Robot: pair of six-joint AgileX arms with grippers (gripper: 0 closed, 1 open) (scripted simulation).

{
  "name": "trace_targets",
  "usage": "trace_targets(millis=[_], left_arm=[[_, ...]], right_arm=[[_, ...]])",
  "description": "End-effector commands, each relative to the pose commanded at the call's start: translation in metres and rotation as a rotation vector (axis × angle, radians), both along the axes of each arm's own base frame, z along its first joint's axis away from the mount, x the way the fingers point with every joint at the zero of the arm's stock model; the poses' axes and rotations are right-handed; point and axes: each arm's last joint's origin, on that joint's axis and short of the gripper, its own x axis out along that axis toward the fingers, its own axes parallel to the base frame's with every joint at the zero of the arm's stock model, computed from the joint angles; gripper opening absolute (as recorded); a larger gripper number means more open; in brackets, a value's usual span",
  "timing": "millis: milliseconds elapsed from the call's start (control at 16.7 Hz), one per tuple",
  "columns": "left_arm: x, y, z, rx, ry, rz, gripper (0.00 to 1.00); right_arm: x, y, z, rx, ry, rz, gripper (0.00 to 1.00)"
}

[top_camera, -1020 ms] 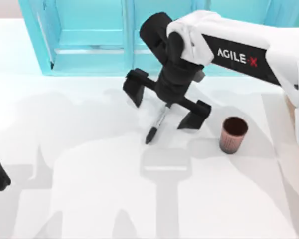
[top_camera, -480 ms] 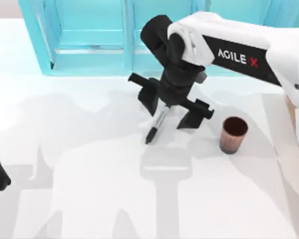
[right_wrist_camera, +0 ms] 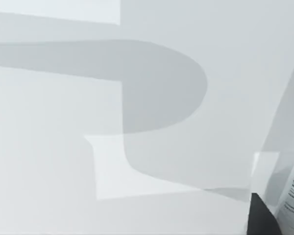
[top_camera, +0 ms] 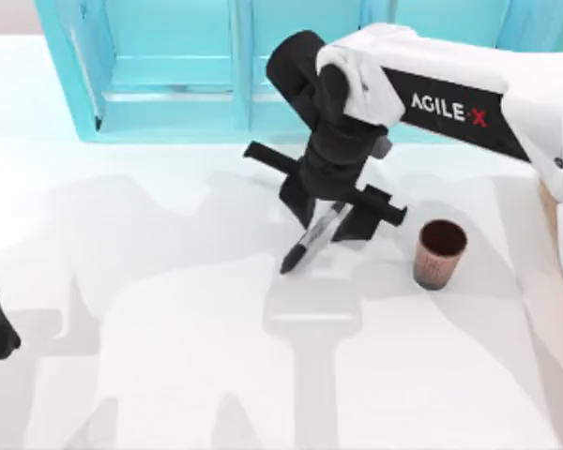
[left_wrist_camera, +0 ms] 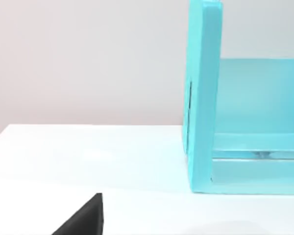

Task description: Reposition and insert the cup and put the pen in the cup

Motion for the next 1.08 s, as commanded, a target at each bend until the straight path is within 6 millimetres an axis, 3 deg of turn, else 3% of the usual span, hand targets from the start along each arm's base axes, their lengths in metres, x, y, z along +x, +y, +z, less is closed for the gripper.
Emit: trace_targets(millis=[120, 180, 360, 720, 900, 1080], left_arm=[[0.000, 0.000, 0.000, 0.000, 0.000, 0.000, 1.00], [0.000, 0.000, 0.000, 0.000, 0.000, 0.000, 1.00], [0.000, 0.000, 0.000, 0.000, 0.000, 0.000, 1.00], [0.000, 0.000, 0.000, 0.000, 0.000, 0.000, 1.00], [0.000, 0.000, 0.000, 0.000, 0.000, 0.000, 1.00], [0.000, 0.000, 0.000, 0.000, 0.000, 0.000, 1.00]], right_arm=[[0.000, 0.000, 0.000, 0.000, 0.000, 0.000, 0.00], [-0.005, -0.011, 0.034, -0.037, -0.021, 0.020, 0.00], [-0.014, -0.009, 0.044, -0.039, -0.016, 0.017, 0.00], [-0.081, -0.009, 0.121, -0.026, -0.036, 0.015, 0.00], [-0.104, -0.010, 0.133, -0.036, -0.022, 0.020, 0.00], [-0.105, -0.010, 0.134, -0.037, -0.021, 0.020, 0.00]])
